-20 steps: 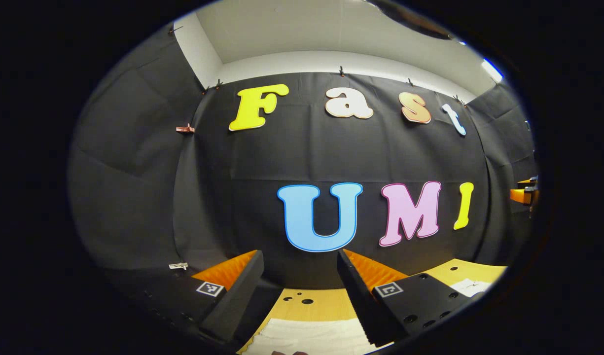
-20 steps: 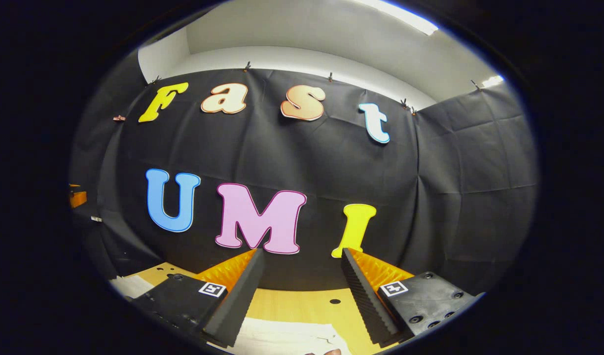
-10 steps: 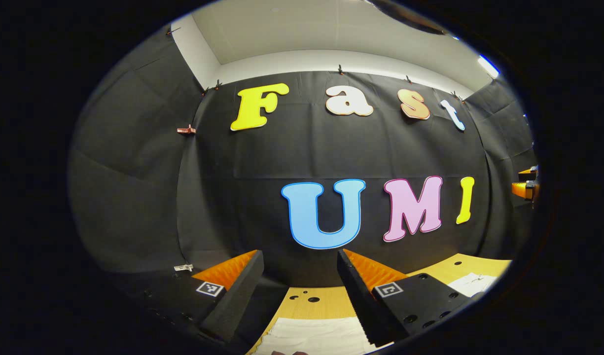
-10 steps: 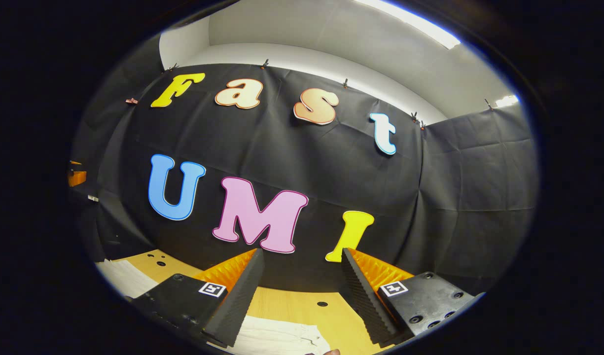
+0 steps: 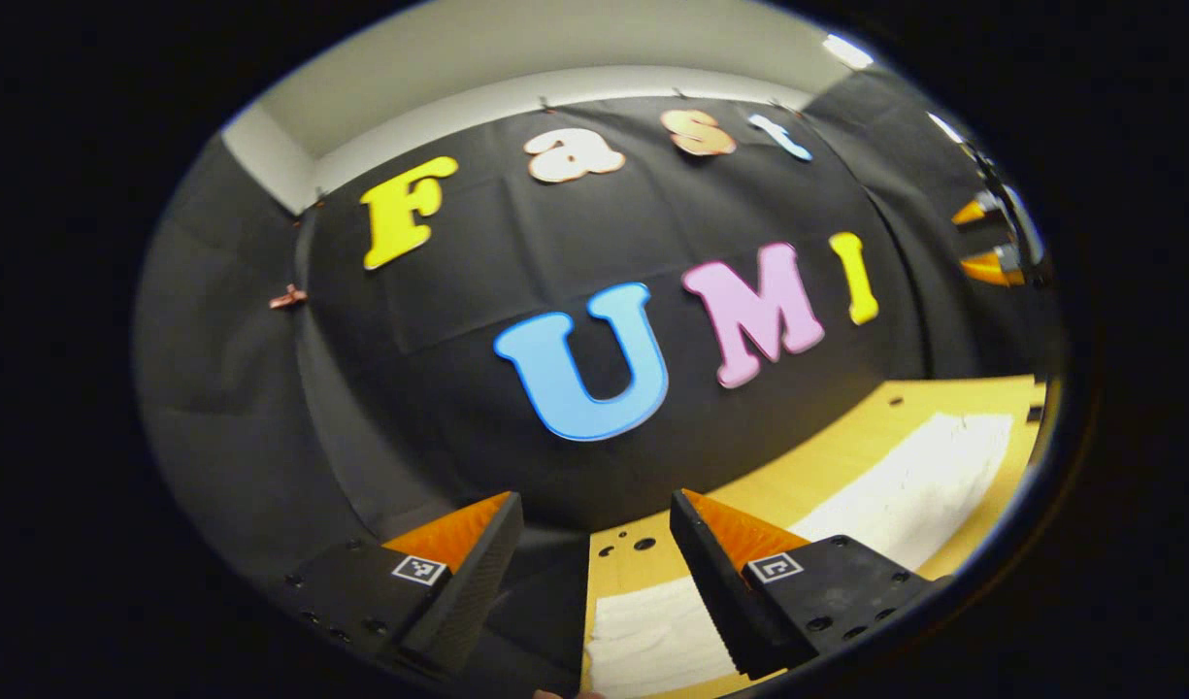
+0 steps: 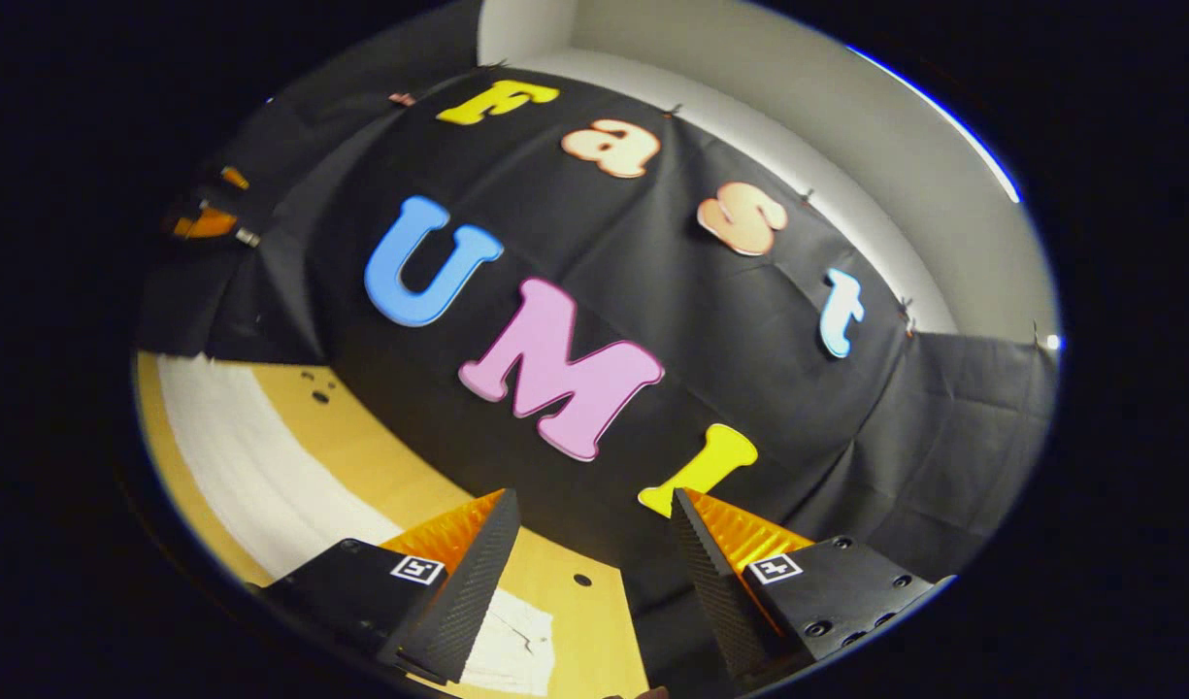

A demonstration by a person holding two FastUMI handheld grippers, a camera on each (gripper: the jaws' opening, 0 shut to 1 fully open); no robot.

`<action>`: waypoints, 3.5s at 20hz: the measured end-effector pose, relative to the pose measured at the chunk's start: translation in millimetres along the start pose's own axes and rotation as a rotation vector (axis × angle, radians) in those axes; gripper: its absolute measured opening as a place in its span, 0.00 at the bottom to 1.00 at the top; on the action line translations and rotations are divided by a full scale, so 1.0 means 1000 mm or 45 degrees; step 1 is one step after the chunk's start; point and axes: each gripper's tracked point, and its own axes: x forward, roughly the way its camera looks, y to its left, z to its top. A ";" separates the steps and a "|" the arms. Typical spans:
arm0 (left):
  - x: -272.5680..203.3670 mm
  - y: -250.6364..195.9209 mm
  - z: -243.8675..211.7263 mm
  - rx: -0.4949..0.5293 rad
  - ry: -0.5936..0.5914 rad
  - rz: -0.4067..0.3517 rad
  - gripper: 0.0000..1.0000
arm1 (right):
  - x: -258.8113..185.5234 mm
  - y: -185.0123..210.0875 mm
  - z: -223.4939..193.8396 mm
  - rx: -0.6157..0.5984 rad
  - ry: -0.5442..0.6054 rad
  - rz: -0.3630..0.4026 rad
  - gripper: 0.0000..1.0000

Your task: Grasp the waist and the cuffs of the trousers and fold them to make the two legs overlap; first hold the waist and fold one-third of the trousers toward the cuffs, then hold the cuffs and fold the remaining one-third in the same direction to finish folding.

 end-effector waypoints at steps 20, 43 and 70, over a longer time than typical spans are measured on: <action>-0.025 -0.133 -0.341 1.014 0.723 -0.942 0.96 | -0.068 0.172 -0.296 -0.609 0.532 0.825 0.97; 0.061 -0.129 -0.375 1.121 0.866 -0.918 0.05 | -0.026 0.195 -0.359 -0.746 0.571 0.917 0.95; 0.152 -0.084 -0.302 0.807 0.837 -0.391 0.05 | 0.122 0.133 -0.310 -0.659 0.553 0.519 0.05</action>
